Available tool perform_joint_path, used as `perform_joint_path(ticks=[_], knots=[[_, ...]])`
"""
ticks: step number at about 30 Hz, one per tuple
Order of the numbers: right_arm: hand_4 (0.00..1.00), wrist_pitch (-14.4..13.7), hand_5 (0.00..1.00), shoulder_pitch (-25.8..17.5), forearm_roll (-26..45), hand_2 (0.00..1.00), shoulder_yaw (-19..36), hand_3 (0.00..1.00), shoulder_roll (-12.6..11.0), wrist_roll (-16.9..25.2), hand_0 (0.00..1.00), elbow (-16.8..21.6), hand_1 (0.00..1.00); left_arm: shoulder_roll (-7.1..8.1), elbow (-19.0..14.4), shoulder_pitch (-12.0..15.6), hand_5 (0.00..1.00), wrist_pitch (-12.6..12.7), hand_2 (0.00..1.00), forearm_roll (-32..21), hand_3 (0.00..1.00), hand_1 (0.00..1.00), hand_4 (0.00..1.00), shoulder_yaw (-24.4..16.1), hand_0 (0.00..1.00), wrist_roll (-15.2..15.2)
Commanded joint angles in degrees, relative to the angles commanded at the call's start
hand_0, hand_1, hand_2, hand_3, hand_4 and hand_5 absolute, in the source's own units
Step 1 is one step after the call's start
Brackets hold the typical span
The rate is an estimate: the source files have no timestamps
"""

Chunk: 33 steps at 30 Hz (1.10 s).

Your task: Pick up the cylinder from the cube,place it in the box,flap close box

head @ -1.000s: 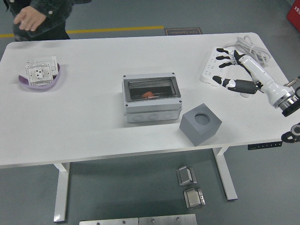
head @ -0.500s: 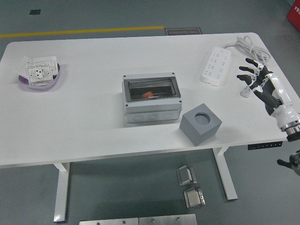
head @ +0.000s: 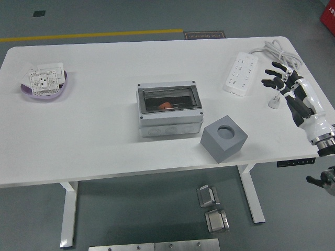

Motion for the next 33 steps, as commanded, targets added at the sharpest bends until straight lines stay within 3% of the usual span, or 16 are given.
perform_joint_path(ticks=[17, 33], knots=[[0.846, -1.4, 0.608, -0.4, -4.3, 0.780, 3.3, 0.805, -0.3, -1.2, 0.773, -0.6, 0.701, 0.45, 0.0, -1.3, 0.261, -0.2, 0.567, 2.5, 0.602, 0.661, 0.623, -2.8, 0.662, 0.5], [0.833, -2.1, 0.638, -1.1, -7.0, 0.778, 5.7, 0.805, -0.2, -1.3, 0.773, -0.9, 0.701, -0.03, 0.0, -1.2, 0.267, 0.0, 0.568, 0.7, 0.603, 0.662, 0.626, -1.6, 0.662, 0.2]])
